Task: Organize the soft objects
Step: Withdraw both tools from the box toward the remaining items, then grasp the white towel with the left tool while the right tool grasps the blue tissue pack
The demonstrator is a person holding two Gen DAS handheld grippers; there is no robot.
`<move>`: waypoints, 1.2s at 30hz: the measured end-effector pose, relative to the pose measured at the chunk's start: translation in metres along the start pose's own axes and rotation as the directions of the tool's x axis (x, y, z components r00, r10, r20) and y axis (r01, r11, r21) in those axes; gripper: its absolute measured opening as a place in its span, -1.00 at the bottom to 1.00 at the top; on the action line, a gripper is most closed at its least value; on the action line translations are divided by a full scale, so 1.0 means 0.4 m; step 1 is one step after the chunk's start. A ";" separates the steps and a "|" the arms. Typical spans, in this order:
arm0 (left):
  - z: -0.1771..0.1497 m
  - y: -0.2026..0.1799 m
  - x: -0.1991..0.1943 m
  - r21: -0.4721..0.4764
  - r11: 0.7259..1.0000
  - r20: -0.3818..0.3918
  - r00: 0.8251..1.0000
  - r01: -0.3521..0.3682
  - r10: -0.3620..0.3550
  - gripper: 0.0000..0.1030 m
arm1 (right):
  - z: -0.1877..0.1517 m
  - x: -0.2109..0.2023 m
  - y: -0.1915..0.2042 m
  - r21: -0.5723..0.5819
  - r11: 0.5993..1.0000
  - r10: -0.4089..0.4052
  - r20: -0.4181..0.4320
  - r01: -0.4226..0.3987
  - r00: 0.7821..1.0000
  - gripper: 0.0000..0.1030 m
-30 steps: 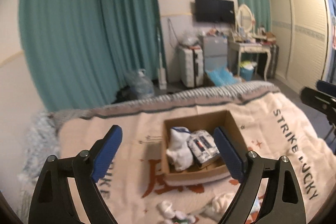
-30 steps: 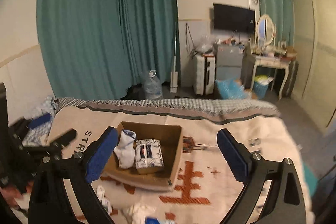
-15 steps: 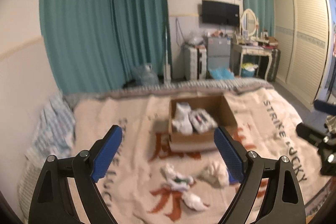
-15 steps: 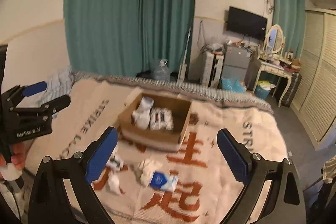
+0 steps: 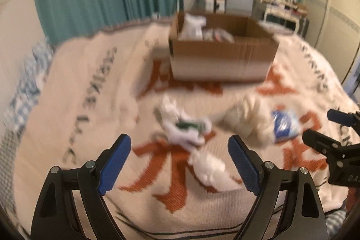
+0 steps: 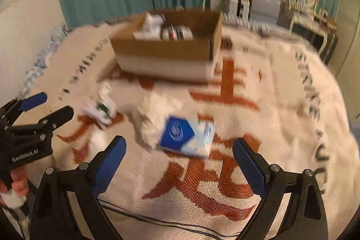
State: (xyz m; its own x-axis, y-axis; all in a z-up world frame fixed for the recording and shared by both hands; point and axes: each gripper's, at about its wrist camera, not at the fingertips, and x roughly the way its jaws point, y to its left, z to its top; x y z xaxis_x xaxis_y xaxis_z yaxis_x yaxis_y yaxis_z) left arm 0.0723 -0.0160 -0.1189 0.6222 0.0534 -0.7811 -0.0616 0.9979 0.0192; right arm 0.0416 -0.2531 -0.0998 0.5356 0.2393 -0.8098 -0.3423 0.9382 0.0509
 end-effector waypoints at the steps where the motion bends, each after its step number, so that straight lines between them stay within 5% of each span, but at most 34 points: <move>1: -0.012 -0.006 0.016 0.001 1.000 -0.016 1.000 0.005 -0.005 0.71 | -0.012 0.030 -0.008 0.007 1.000 -0.011 -0.024 0.011 1.000 0.83; 9: -0.092 -0.066 0.120 0.079 0.995 -0.141 0.989 0.056 -0.044 0.55 | -0.044 0.185 -0.030 0.003 0.999 -0.047 -0.126 0.048 0.991 0.76; 14: -0.097 -0.065 0.140 0.062 0.993 -0.164 0.982 0.105 -0.094 0.32 | -0.029 0.208 -0.016 -0.025 0.999 -0.039 -0.113 0.037 0.993 0.76; 16: -0.098 -0.061 0.136 0.053 0.989 -0.164 0.978 0.140 -0.129 0.08 | -0.027 0.213 -0.014 -0.021 0.999 -0.039 -0.109 0.037 0.993 0.75; 21: -0.100 -0.070 0.118 0.073 0.984 -0.152 0.977 0.162 -0.150 -0.23 | -0.029 0.201 -0.008 -0.009 0.999 -0.037 -0.092 0.036 0.995 0.40; 22: -0.099 -0.071 0.115 0.077 0.984 -0.150 0.977 0.162 -0.149 -0.26 | -0.032 0.196 -0.009 -0.004 0.999 -0.044 -0.089 0.044 0.995 -0.03; 36: -0.086 -0.054 -0.004 0.074 0.981 -0.062 0.982 0.181 -0.177 -0.34 | -0.079 0.045 -0.018 0.047 0.998 -0.044 -0.009 0.044 0.999 -0.40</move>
State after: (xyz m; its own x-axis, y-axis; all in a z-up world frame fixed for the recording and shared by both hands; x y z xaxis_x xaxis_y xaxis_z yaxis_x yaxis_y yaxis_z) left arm 0.0457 -0.0388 -0.1398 0.5735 -0.1263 -0.8094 0.1102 0.9910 -0.0765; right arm 0.0293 -0.2635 -0.1330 0.5430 0.1960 -0.8165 -0.2821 0.9585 0.0425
